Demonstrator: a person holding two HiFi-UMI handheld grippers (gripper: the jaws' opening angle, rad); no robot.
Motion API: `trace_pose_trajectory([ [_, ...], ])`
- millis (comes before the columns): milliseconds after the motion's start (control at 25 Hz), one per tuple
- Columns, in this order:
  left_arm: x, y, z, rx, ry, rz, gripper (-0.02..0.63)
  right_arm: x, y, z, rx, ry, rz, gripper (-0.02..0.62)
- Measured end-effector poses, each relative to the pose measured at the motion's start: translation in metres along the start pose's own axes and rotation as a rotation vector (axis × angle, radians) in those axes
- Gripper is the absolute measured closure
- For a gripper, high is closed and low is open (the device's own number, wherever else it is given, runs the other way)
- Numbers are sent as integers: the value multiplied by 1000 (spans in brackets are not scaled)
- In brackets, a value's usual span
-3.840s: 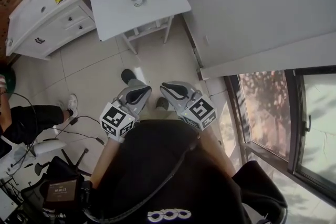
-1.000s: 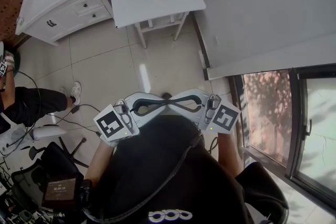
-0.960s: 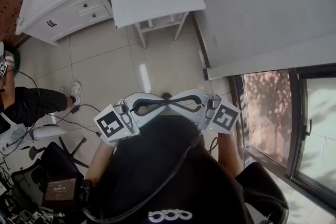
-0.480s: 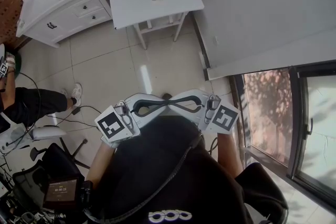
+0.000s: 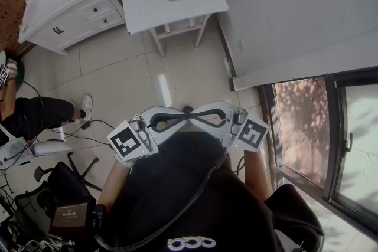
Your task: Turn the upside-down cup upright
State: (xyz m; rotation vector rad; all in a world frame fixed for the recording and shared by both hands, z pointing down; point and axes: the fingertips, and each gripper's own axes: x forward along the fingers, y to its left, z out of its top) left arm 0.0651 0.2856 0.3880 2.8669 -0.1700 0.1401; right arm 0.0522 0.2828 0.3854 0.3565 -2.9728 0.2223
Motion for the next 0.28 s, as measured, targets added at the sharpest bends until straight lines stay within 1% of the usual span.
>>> trace_pose_trajectory([
  [120, 0, 2, 0, -3, 1, 7, 581, 0, -1, 0, -12, 8, 0, 603],
  [280, 1, 3, 2, -4, -3, 13, 583, 0, -4, 4, -6, -13, -13, 603],
])
